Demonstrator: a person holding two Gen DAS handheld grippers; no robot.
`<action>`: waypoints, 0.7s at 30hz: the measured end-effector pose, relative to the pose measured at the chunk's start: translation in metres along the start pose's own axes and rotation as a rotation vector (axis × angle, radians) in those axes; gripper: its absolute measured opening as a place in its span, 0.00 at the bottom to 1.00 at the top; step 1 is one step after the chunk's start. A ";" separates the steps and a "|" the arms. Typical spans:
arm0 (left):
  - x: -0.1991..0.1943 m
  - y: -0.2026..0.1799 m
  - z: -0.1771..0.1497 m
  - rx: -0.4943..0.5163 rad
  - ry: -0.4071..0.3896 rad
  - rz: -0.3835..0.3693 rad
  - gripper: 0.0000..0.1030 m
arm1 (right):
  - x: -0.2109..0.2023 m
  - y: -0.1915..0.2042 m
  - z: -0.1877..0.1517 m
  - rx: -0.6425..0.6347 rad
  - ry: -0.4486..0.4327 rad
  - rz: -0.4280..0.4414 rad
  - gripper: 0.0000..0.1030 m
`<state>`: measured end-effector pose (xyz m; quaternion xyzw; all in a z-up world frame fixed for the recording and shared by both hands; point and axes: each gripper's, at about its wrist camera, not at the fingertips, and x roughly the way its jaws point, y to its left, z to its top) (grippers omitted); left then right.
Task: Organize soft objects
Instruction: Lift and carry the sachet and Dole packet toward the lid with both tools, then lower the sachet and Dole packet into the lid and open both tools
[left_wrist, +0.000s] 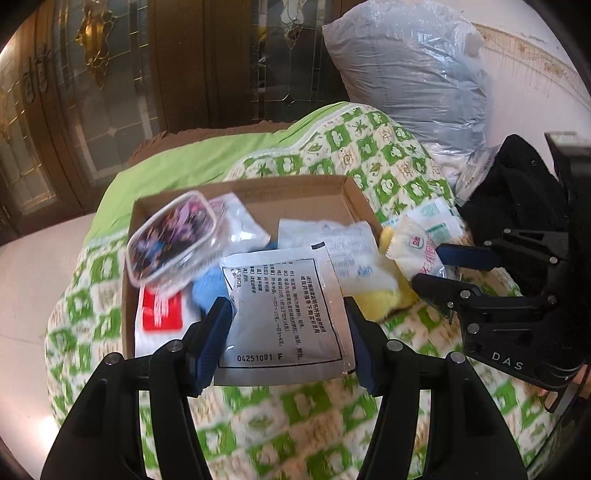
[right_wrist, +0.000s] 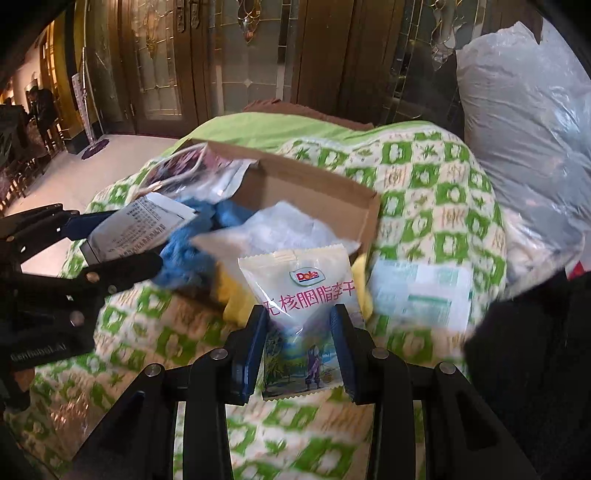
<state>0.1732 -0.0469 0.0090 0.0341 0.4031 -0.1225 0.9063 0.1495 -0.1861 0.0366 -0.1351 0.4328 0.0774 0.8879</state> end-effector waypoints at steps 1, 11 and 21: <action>0.006 -0.001 0.005 0.005 0.003 0.003 0.57 | 0.003 -0.001 0.005 0.002 -0.003 0.001 0.34; 0.054 -0.004 0.035 0.033 0.035 0.024 0.57 | 0.067 -0.024 0.044 0.031 0.015 0.014 0.34; 0.079 0.000 0.041 0.027 0.054 0.047 0.57 | 0.111 -0.036 0.057 0.058 0.022 0.050 0.35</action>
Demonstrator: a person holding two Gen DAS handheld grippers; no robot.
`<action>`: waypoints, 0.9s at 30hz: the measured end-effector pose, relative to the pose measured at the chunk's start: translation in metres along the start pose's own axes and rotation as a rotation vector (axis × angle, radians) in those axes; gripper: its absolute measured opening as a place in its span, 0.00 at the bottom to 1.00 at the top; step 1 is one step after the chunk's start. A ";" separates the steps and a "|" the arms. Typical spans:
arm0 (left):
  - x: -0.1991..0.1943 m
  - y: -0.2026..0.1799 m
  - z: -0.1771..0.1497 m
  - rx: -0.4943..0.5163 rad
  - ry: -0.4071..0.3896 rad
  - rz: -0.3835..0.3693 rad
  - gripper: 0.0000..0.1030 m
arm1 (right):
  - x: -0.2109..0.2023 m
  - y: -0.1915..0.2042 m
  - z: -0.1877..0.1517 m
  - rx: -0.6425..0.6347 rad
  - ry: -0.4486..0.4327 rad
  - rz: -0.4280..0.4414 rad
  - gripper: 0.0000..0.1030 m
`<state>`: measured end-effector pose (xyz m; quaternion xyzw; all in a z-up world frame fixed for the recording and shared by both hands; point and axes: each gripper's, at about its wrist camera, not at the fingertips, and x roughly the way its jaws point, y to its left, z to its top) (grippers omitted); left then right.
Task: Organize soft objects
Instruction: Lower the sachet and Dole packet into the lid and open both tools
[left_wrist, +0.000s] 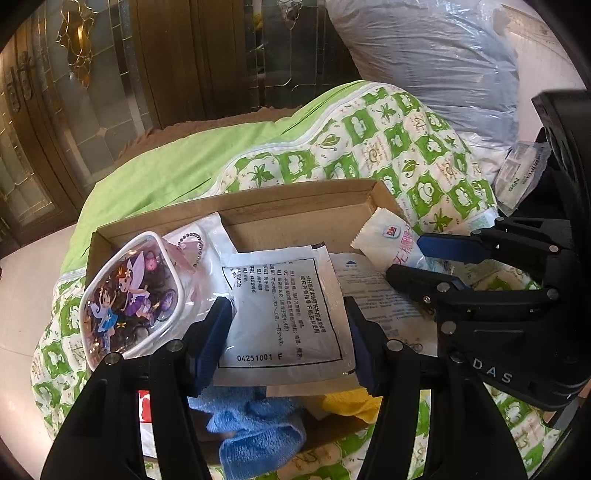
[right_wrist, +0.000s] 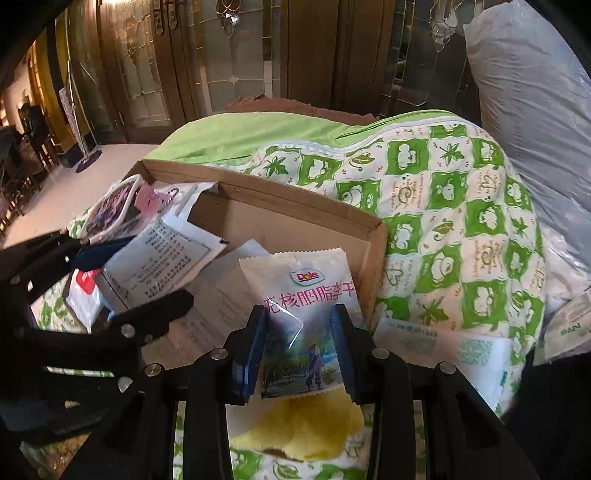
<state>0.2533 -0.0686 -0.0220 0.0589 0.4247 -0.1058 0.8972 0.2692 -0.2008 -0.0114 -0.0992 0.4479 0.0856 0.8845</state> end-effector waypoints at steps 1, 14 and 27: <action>0.000 0.000 0.000 0.000 -0.001 0.006 0.57 | 0.004 -0.001 0.002 0.005 -0.001 0.005 0.35; -0.007 0.006 -0.002 -0.052 0.013 -0.008 0.77 | -0.014 -0.013 -0.011 0.079 -0.061 -0.014 0.58; -0.036 -0.004 -0.016 -0.019 -0.015 0.054 0.82 | -0.064 -0.024 -0.055 0.184 -0.082 0.026 0.75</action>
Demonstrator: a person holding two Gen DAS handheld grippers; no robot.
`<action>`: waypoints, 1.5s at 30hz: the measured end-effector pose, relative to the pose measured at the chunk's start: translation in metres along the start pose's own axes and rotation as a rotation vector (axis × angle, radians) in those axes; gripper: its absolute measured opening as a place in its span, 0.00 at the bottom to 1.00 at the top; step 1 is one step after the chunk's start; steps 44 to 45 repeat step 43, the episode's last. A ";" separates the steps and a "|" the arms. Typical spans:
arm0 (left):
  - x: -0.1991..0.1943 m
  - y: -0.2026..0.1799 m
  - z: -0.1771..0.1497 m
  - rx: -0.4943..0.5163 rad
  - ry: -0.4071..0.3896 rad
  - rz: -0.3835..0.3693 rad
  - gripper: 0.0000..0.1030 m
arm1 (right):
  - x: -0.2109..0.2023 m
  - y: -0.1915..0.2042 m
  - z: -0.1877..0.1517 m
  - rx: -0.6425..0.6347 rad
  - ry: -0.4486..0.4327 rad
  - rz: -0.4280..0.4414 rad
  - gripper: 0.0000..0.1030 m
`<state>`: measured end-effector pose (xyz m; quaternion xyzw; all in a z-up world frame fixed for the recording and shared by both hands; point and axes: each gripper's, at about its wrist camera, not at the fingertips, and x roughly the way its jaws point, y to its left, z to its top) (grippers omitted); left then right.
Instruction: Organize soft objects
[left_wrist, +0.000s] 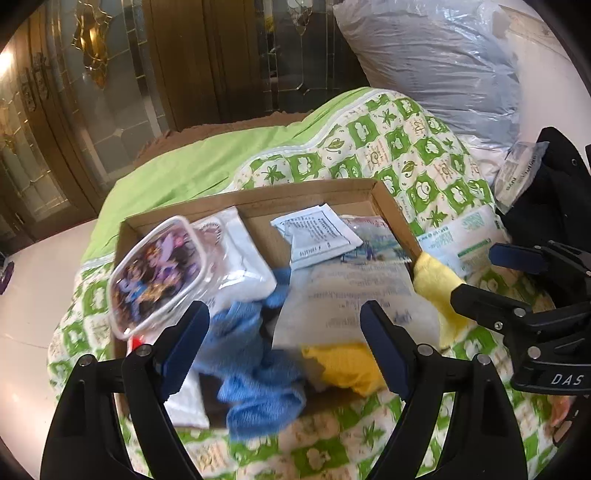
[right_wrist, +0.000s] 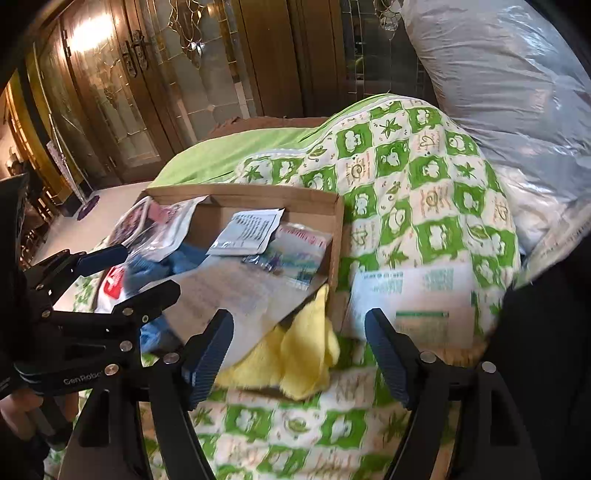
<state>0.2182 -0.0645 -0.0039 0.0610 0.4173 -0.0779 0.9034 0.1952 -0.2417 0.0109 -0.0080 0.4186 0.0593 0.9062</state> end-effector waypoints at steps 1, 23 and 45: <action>-0.007 0.001 -0.006 -0.005 -0.007 0.008 0.82 | -0.005 0.002 -0.004 0.002 -0.003 0.003 0.78; -0.107 0.027 -0.123 -0.122 -0.068 0.143 0.82 | -0.102 0.070 -0.088 -0.067 -0.106 -0.022 1.00; -0.134 0.036 -0.130 -0.166 -0.144 0.141 0.82 | -0.119 0.085 -0.108 -0.059 -0.089 -0.007 1.00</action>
